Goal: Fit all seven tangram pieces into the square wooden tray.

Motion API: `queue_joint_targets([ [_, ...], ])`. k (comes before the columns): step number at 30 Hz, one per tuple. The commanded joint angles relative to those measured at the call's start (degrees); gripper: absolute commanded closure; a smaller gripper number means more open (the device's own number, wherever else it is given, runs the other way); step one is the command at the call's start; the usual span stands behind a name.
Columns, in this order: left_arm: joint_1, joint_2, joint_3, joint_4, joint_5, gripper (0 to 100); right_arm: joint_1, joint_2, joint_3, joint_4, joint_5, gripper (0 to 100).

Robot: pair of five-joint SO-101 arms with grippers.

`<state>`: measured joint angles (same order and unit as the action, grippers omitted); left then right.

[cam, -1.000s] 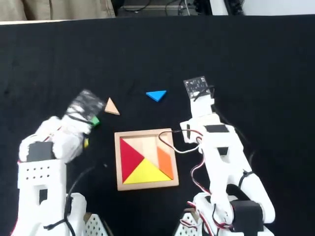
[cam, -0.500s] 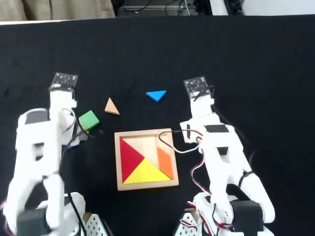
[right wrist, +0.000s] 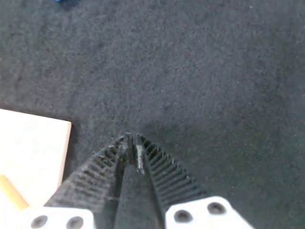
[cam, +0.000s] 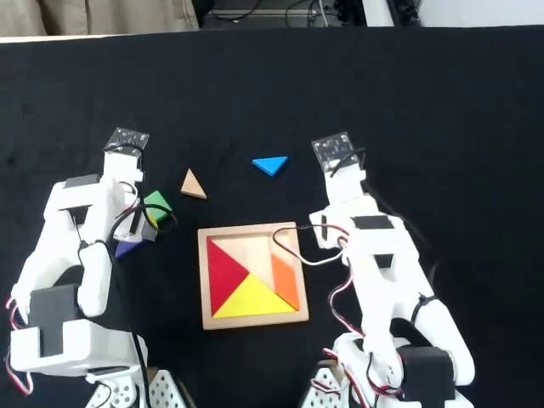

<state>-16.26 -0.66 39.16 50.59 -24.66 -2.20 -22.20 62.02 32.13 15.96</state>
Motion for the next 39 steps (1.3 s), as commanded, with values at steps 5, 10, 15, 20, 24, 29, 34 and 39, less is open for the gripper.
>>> queue_joint_targets([
  [5, 0.0, 0.8, -3.9, -1.1, -0.4, 75, -0.8, 0.4, -0.7, -0.7, 0.4, 98.6],
  [10, 0.1, 0.9, -3.6, -0.1, -0.4, 75, -0.8, 0.4, -0.7, -0.7, 0.4, 98.6],
  [15, 0.0, 0.9, -3.6, 3.6, -0.4, 75, -0.8, 0.4, -0.7, -0.7, 0.4, 98.6],
  [20, -0.8, 0.9, -3.6, 2.0, -0.7, 75, -0.8, 0.4, -0.6, -0.7, 0.4, 98.6],
  [24, -0.6, 0.9, -3.6, 0.7, -0.8, 75, -0.8, 0.4, -0.6, -0.5, 0.4, 98.6],
  [29, -0.6, 2.2, -3.7, 0.2, -0.7, 76, -0.8, 0.4, -0.6, -0.4, 0.4, 98.6],
  [34, 0.3, 5.6, -5.9, 0.5, -0.5, 84, -0.8, 0.4, -0.6, -0.4, 0.4, 98.6],
  [39, 1.3, 6.0, -5.8, 0.6, -0.5, 93, -0.8, 0.4, -0.6, -0.4, 0.4, 98.6],
])
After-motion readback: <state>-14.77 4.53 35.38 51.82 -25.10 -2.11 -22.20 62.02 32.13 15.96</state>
